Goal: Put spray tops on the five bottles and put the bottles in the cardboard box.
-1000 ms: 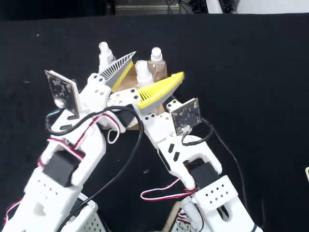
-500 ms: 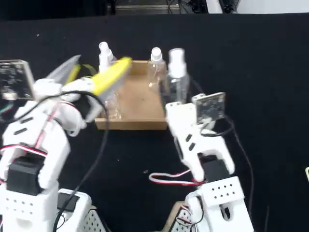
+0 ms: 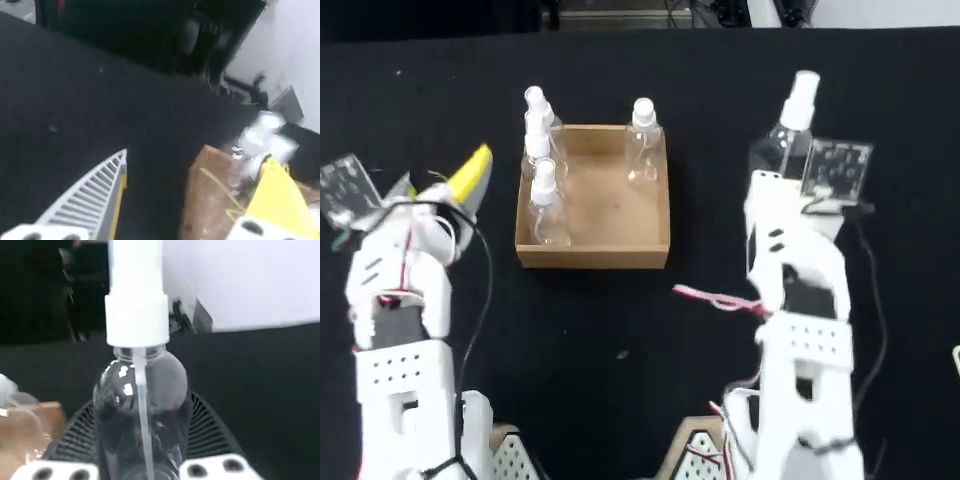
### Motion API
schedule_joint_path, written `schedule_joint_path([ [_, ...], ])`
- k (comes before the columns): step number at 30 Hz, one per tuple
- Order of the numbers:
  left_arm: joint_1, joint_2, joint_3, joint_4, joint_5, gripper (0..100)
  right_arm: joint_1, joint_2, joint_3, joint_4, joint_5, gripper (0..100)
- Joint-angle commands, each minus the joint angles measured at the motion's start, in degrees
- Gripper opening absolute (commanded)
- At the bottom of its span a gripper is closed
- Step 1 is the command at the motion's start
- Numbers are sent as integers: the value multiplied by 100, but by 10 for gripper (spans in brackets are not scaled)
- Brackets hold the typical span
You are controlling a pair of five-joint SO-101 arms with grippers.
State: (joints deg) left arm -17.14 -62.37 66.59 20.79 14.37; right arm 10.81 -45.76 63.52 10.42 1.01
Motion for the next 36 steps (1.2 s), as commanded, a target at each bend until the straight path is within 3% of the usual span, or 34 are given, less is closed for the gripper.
schedule_joint_path([
  [1,-4,-53,954,-1248,70,377,484,708,-391,-255,44,11],
  [5,-48,-53,1297,-1363,70,370,976,1437,-40,-1591,44,11],
  [11,-48,-53,1604,-1380,18,303,1055,2703,787,-4404,62,11],
  [25,-48,-26,1640,-1380,9,304,2031,5420,514,-7165,404,12],
  [32,-48,-9,1640,-1380,9,304,2031,5921,523,-7420,404,18],
  [36,-48,0,1640,-1380,9,304,1987,5912,655,-7455,404,116],
])
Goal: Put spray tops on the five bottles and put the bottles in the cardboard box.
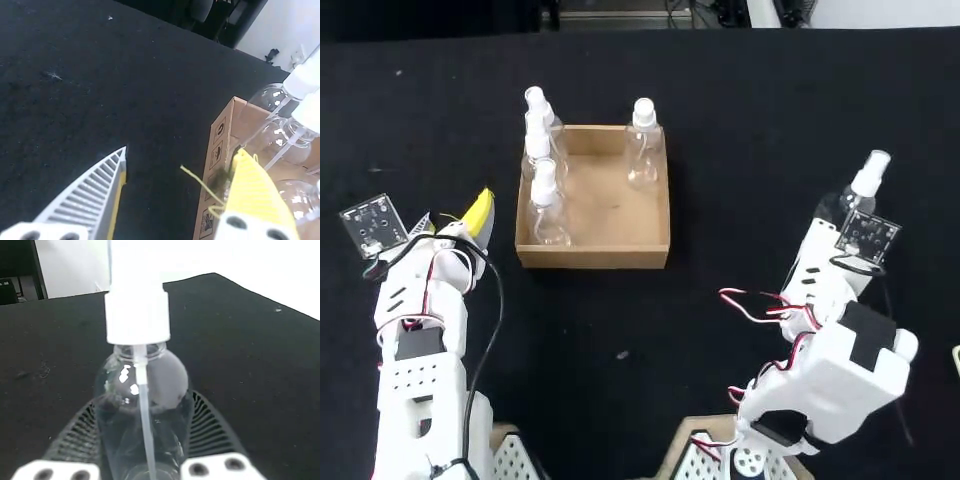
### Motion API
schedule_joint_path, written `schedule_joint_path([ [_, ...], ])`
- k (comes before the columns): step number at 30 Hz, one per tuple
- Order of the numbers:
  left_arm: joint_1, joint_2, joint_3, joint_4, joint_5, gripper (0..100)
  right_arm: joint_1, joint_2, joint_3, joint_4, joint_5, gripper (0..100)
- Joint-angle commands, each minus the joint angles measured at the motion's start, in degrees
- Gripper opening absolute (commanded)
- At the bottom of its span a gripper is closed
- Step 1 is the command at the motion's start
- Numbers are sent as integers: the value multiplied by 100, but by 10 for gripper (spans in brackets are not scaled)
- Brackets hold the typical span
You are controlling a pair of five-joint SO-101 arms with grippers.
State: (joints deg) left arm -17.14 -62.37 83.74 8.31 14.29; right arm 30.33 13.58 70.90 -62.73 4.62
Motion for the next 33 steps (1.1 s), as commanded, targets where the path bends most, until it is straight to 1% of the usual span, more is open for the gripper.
schedule_joint_path([
  [1,-48,0,-75,-132,18,304,26,-22,-48,-141,44,139],
  [3,-48,0,-75,-132,18,304,18,-22,-4,-141,44,164],
  [15,-48,0,-75,-132,18,304,-35,-22,22,-149,97,172],
  [16,-48,0,-75,-132,18,304,-35,-22,13,-149,97,191],
  [19,-48,0,-75,-132,9,304,-35,-22,13,-149,97,289],
  [21,-48,0,-75,-132,9,304,-70,-22,22,-149,97,315],
  [24,-13,0,-75,-132,-325,301,-70,-22,22,-193,97,292],
  [26,-4,0,-66,-132,-457,300,-53,-22,57,-492,97,286],
  [29,-4,0,-66,-132,-457,300,-44,-110,312,-1046,97,286],
  [33,-4,0,-66,-132,-466,300,-132,-576,752,-1134,97,286],
])
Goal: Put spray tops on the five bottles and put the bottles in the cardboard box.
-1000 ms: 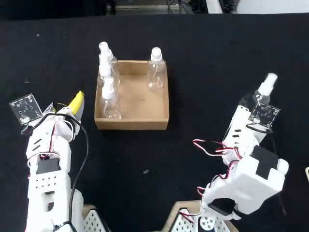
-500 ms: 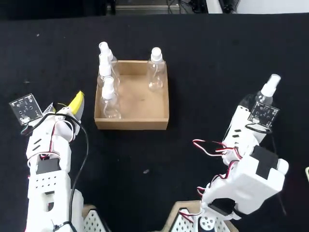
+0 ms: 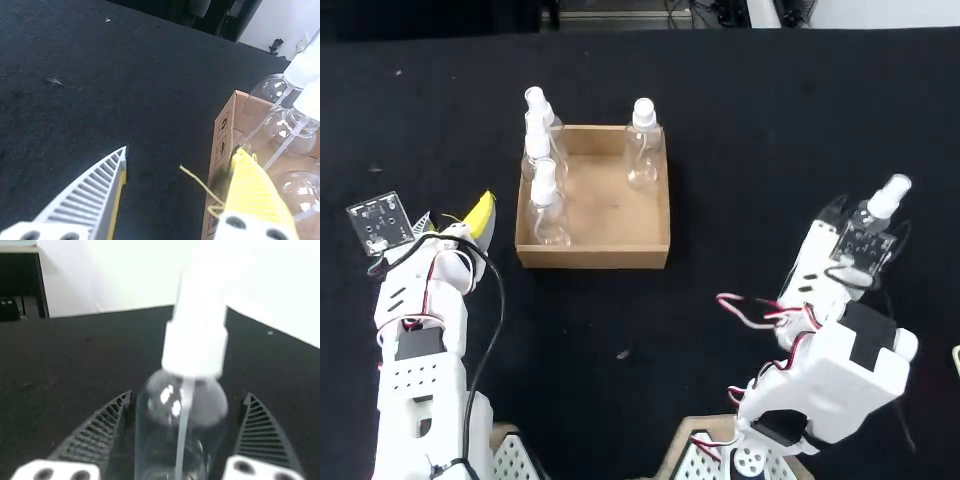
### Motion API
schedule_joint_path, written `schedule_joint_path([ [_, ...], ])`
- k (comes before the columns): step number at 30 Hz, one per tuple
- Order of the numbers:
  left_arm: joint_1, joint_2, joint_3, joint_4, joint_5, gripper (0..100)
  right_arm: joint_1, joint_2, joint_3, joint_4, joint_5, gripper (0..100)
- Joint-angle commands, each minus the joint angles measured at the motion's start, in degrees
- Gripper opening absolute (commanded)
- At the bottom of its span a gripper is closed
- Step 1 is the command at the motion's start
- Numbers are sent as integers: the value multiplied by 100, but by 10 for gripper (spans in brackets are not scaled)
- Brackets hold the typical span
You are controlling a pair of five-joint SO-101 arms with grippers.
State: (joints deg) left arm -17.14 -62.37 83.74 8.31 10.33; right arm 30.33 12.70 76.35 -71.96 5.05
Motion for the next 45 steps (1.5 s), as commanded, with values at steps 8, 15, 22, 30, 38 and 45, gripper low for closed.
schedule_joint_path([
  [8,-4,-53,31,-141,-105,300,-97,-1007,163,440,53,287],
  [15,-4,-53,31,-141,-105,300,114,-1042,-646,1820,44,286],
  [22,-4,-53,31,-141,-105,300,88,-1051,-646,1670,44,286],
  [30,-4,-53,31,-141,-105,300,123,-1095,-646,1670,53,286],
  [38,-4,-53,31,-141,-105,300,70,-1534,-435,1723,53,286],
  [45,-4,-53,31,-141,-105,300,114,-1525,-391,1732,53,286],
])
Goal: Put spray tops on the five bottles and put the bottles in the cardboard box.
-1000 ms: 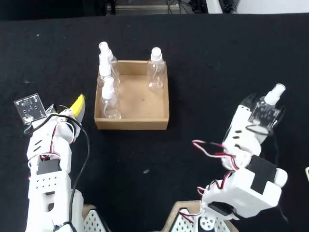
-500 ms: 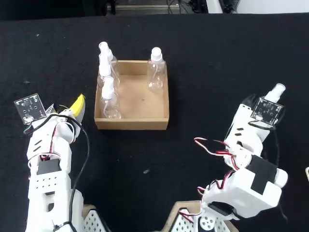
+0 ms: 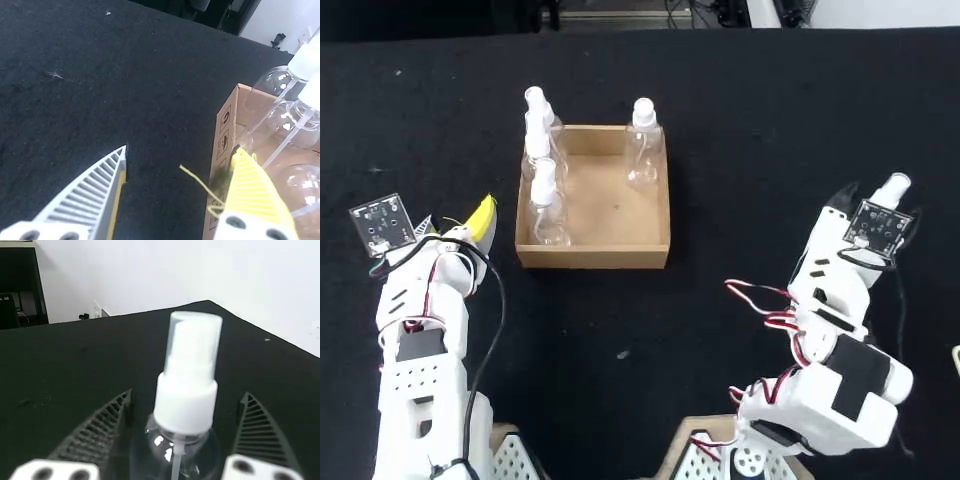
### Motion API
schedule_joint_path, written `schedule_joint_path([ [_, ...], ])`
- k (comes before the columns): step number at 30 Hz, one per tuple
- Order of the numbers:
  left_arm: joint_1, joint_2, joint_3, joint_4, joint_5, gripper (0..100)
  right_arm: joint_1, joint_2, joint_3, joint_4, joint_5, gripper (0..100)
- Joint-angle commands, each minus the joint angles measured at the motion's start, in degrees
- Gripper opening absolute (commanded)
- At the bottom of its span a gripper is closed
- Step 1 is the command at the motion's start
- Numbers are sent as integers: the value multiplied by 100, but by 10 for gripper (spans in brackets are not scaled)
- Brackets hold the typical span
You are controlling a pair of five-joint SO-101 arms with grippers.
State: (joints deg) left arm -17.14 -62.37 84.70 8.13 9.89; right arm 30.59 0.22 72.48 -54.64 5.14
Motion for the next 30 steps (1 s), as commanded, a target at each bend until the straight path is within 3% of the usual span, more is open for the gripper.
schedule_joint_path([
  [1,-4,-53,-66,-123,-62,300,88,-277,4,0,44,286],
  [16,-4,-53,-57,-123,-62,300,79,-286,224,-18,35,284],
  [18,-4,-53,-57,-123,-62,300,70,-277,259,-9,26,240],
  [23,-22,-53,-57,-123,-62,300,158,-277,268,-35,35,7],
  [30,-13,-53,-66,-123,-62,300,343,-699,330,-18,-9,11],
])
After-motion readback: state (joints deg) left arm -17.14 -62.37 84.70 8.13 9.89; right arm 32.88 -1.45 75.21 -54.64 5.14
